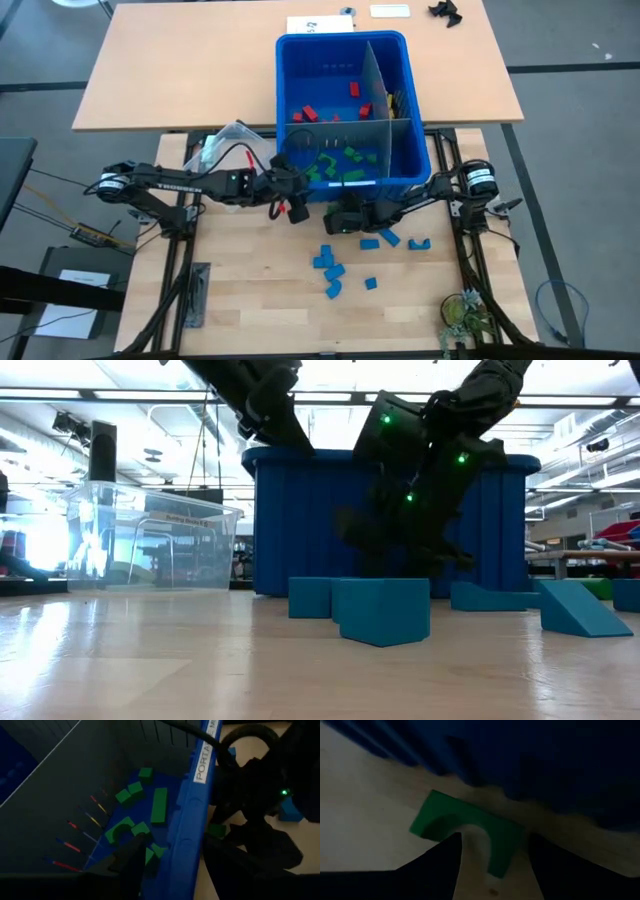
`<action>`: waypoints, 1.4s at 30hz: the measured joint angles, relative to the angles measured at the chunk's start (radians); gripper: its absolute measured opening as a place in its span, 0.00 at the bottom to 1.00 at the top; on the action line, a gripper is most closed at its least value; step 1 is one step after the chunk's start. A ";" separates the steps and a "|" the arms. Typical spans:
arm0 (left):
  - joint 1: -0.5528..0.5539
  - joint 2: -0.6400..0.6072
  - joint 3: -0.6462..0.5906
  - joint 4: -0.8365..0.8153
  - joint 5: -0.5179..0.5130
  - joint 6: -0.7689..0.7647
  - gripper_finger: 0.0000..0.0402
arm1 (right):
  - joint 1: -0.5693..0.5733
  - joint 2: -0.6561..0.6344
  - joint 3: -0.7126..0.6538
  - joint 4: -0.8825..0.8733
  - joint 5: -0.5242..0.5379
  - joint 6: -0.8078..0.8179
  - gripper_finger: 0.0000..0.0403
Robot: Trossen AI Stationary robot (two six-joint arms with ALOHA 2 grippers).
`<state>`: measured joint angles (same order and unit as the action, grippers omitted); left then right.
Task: Sort blocks
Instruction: Put the green block into the blue bin
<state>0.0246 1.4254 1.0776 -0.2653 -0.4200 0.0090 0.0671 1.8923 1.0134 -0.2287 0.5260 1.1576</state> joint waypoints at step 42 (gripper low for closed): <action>-0.011 -0.008 0.010 0.025 0.036 0.044 0.51 | 0.251 -0.343 0.337 -0.516 0.079 -0.335 0.09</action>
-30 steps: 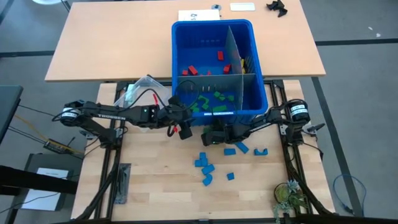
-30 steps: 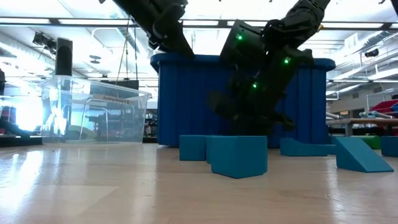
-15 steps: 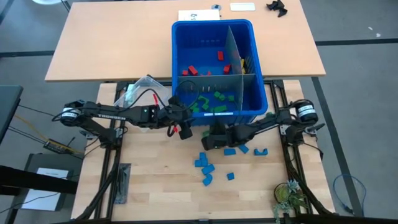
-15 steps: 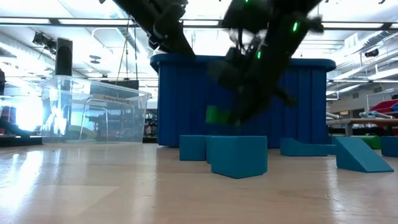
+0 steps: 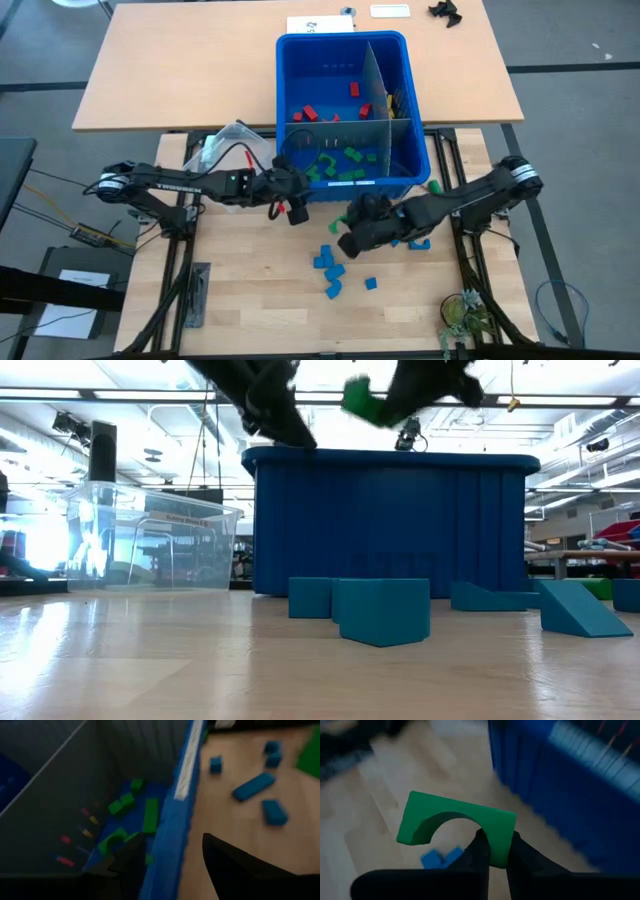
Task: Sort blocks
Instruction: Put the green block into the blue bin
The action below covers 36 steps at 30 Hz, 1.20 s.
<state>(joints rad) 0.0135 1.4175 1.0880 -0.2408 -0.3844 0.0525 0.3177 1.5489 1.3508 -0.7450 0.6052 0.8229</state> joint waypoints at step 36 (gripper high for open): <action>0.158 -0.015 0.085 -0.189 0.243 0.069 0.51 | -0.444 -0.203 0.051 -0.159 -0.175 -0.637 0.50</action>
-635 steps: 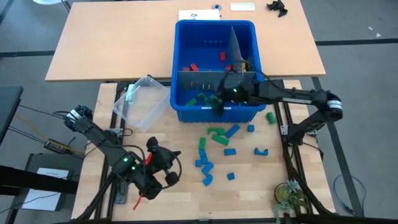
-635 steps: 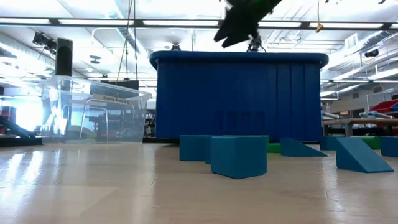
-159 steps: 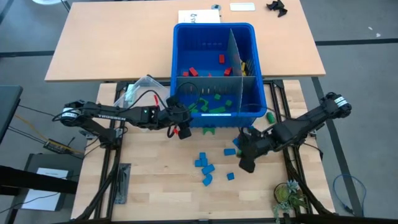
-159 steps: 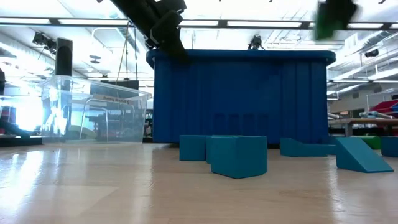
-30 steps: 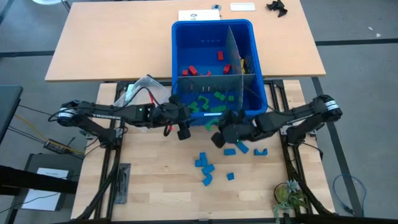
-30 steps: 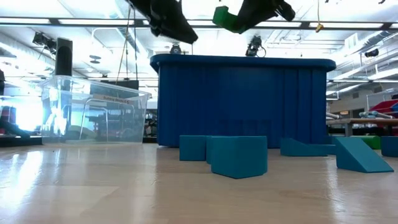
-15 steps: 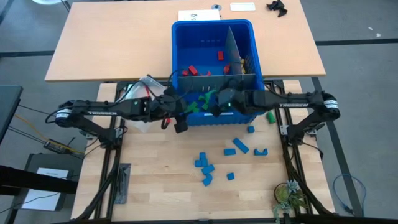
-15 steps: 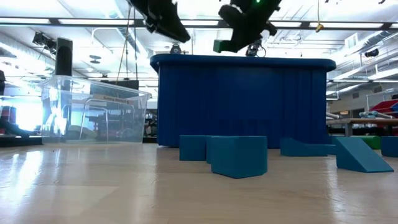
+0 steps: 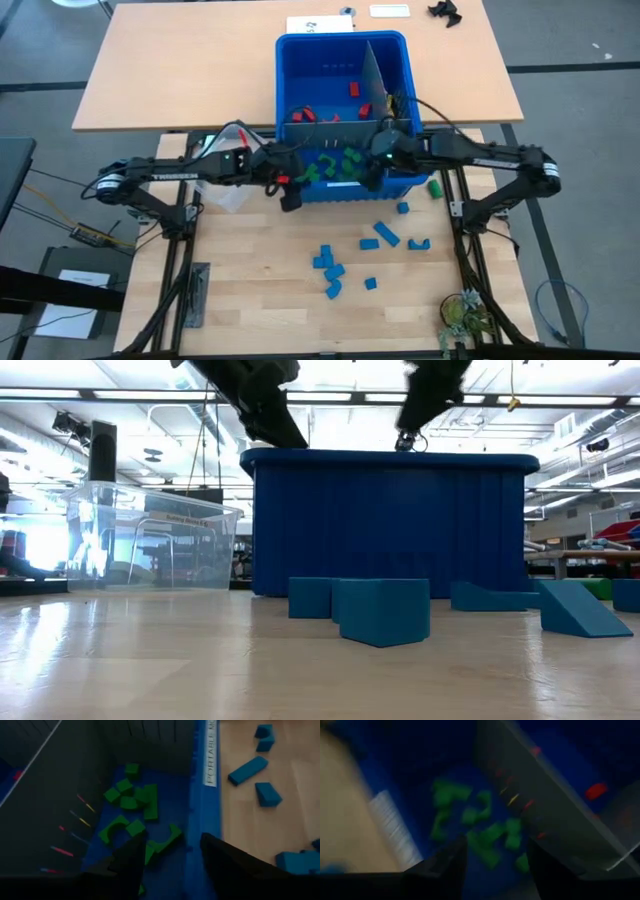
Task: Sort blocks
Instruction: Put the green block into the blue bin
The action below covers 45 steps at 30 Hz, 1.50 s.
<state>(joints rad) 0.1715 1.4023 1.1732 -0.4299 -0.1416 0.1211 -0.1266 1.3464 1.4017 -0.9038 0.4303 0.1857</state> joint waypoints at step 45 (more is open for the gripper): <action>-0.016 0.064 0.036 -0.255 -0.052 -0.049 0.26 | -0.080 -0.037 -0.268 -0.049 -0.157 -0.486 0.22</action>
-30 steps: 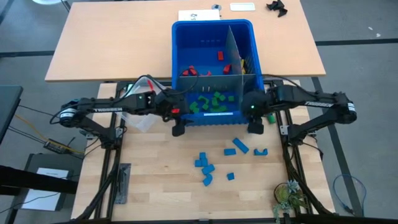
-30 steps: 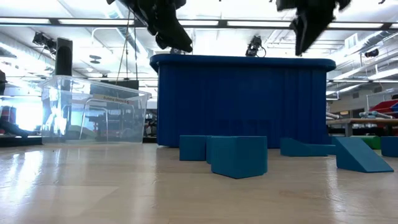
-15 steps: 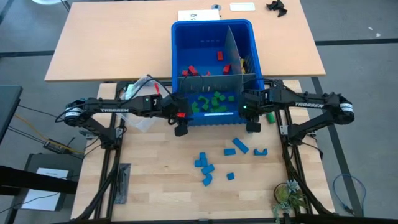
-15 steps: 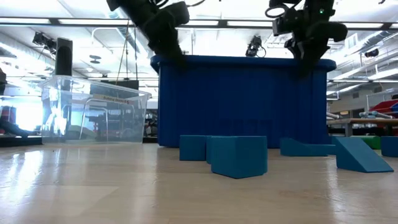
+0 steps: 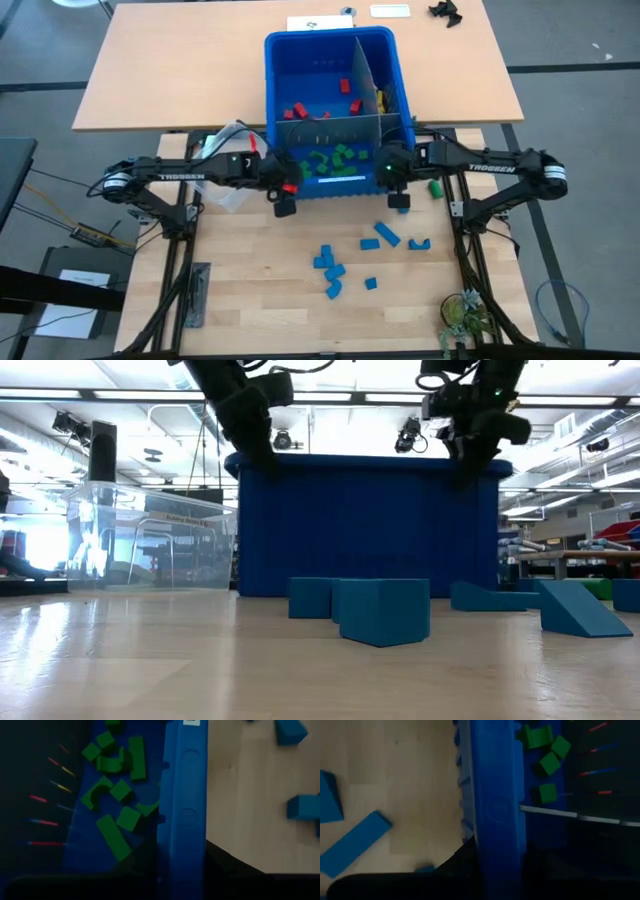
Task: Sort blocks
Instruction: Put the green block into the blue bin
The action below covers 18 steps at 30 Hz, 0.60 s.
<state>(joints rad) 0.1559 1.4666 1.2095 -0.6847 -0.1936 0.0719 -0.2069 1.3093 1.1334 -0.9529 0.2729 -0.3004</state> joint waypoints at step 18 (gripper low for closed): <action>-0.012 0.006 0.024 -0.135 -0.070 -0.050 0.55 | 0.053 0.031 0.087 0.005 -0.040 0.197 0.63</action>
<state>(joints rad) 0.1444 1.4727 1.2335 -0.8196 -0.2639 0.0216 -0.1540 1.3399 1.2203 -0.9484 0.2325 -0.1038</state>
